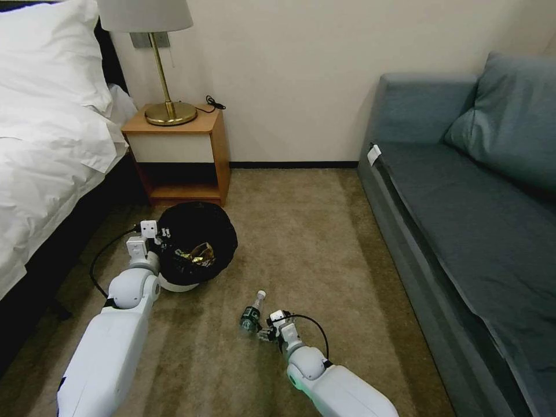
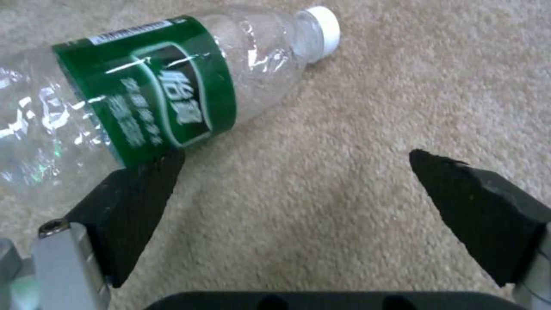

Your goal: Pick up the trash bin, then pick up the garbage on the floor and place it into the trash bin.

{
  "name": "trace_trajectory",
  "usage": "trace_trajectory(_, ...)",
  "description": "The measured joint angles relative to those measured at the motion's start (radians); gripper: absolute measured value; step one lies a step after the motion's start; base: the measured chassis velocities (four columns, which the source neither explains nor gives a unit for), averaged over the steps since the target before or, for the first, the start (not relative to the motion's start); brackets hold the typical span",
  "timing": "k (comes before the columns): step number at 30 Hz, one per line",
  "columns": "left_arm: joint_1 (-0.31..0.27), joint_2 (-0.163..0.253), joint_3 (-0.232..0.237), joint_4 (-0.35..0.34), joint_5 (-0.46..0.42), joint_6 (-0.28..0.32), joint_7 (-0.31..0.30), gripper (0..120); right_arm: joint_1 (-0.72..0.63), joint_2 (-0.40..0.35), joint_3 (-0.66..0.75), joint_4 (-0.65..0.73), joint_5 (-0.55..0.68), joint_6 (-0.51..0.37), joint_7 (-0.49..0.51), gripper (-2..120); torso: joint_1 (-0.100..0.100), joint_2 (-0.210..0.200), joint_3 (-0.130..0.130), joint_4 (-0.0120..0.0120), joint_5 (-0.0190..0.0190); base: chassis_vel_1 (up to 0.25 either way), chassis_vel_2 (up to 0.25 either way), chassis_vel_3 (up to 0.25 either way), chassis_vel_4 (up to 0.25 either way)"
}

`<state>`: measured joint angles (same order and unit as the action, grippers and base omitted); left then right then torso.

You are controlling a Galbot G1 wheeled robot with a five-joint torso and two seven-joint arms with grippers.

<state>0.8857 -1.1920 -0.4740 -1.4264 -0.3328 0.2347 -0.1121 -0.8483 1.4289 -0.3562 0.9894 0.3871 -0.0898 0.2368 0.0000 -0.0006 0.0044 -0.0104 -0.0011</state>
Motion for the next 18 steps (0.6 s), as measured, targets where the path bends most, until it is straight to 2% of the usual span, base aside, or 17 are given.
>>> trace_trajectory(18, -0.014, 0.012, 0.005, 0.001, -0.004, 0.004, 0.006, 6, 0.047, -0.003, -0.042, 0.043, 0.055, -0.008, 0.012, 99, 0.0, 0.0, 0.0, -0.0001, 0.0, 0.0, 0.0, 0.0, 0.0)
